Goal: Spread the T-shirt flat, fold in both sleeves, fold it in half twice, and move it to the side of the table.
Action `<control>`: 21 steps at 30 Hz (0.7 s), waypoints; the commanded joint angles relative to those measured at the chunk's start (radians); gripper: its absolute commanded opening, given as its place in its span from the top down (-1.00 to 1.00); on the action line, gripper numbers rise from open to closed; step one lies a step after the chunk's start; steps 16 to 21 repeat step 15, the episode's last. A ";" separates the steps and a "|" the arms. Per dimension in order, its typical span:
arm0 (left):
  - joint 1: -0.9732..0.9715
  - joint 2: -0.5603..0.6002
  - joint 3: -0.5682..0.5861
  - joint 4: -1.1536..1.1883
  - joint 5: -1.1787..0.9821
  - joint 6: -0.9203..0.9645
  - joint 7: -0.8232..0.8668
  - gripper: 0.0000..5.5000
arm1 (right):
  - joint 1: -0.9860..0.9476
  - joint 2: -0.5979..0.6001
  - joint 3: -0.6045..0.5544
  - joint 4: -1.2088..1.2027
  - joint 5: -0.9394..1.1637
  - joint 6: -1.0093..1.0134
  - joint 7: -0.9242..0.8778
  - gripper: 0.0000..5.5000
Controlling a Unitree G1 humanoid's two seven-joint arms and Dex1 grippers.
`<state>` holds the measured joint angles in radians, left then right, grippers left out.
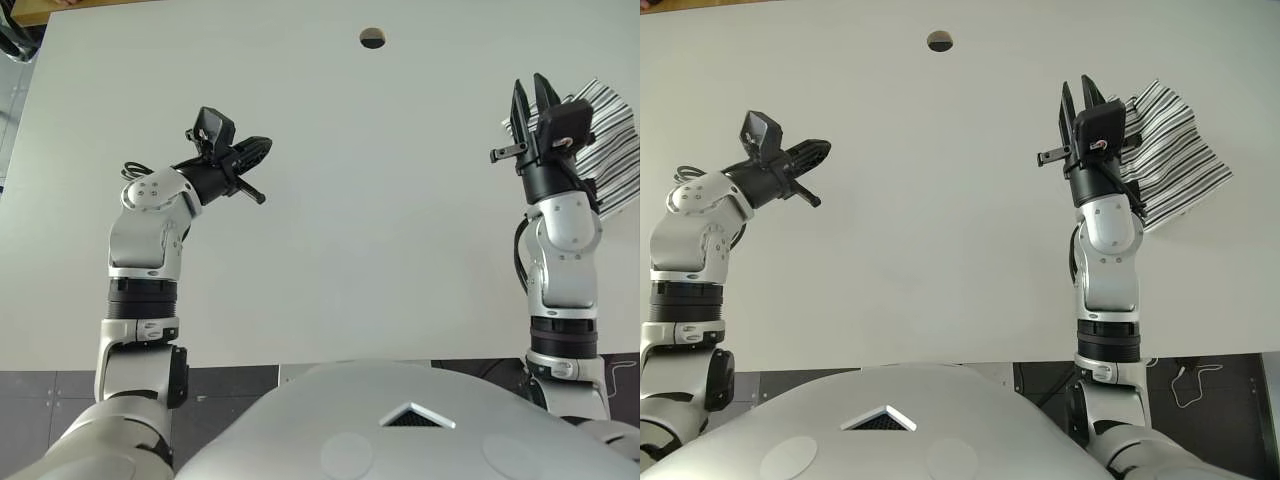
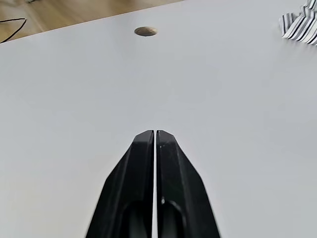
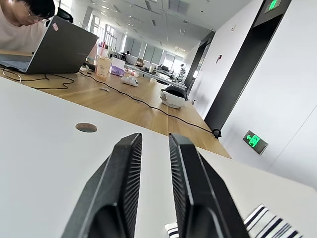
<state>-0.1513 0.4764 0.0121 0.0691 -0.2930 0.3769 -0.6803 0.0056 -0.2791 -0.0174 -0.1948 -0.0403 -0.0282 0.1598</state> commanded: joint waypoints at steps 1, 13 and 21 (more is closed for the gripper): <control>0.090 -0.093 0.064 -0.127 -0.016 -0.097 0.108 0.96 | 0.096 0.039 0.019 -0.147 -0.015 -0.023 -0.024 0.72; 0.363 -0.297 0.025 -0.205 0.320 -0.759 0.443 0.96 | 0.288 0.179 -0.037 -0.104 -0.094 -0.192 -0.222 0.96; 0.348 -0.300 0.008 -0.193 0.333 -0.786 0.446 0.96 | 0.264 0.150 -0.026 -0.080 -0.178 -0.235 -0.238 0.96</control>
